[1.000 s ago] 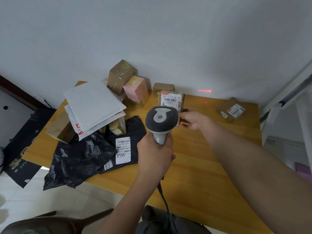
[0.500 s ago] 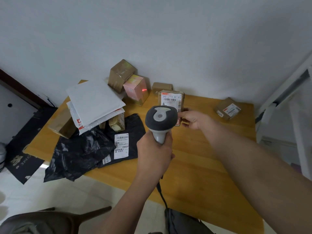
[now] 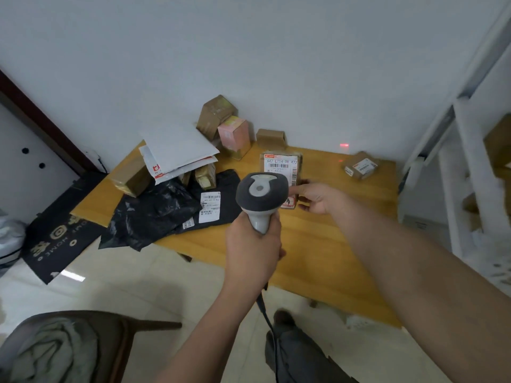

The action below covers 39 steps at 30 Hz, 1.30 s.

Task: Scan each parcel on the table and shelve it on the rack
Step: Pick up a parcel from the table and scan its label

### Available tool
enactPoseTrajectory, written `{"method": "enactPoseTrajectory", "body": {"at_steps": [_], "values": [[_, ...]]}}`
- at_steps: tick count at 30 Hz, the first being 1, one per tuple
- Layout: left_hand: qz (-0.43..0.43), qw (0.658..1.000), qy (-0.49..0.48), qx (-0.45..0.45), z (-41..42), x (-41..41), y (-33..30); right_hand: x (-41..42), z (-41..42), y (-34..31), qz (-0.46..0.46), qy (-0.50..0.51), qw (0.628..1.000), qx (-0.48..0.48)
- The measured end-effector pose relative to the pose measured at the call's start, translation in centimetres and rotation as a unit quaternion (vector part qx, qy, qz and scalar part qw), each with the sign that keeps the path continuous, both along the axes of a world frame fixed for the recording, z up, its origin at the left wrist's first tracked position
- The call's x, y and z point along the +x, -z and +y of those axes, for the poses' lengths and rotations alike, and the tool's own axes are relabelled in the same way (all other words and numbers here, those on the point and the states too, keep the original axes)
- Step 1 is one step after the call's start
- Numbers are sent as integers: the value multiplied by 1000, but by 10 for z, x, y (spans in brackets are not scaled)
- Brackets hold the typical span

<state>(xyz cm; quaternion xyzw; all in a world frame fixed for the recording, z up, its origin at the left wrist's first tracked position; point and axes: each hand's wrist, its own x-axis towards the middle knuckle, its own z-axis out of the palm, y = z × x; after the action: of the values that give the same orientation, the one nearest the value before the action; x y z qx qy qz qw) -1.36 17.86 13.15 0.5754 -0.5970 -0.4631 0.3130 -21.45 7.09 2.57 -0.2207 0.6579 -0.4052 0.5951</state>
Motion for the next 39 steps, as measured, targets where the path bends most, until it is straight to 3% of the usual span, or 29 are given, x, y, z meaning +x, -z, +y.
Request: {"method": "enactPoseTrajectory", "body": {"at_steps": [10, 20, 30, 34, 39], "values": [[48, 998, 41, 6, 151, 24, -7, 27, 176, -12, -11, 19, 1000, 11], [101, 982, 152, -53, 225, -15, -18, -35, 319, -21, -49, 19, 998, 36], [148, 956, 251, -36, 286, -114, -10, -127, 454, -7, -87, 141, 986, 35], [151, 946, 286, -19, 320, -170, -6, -176, 514, 1, -126, 224, 966, 19], [143, 940, 308, -29, 368, -254, 4, -253, 570, 9, -125, 258, 957, 31]]}}
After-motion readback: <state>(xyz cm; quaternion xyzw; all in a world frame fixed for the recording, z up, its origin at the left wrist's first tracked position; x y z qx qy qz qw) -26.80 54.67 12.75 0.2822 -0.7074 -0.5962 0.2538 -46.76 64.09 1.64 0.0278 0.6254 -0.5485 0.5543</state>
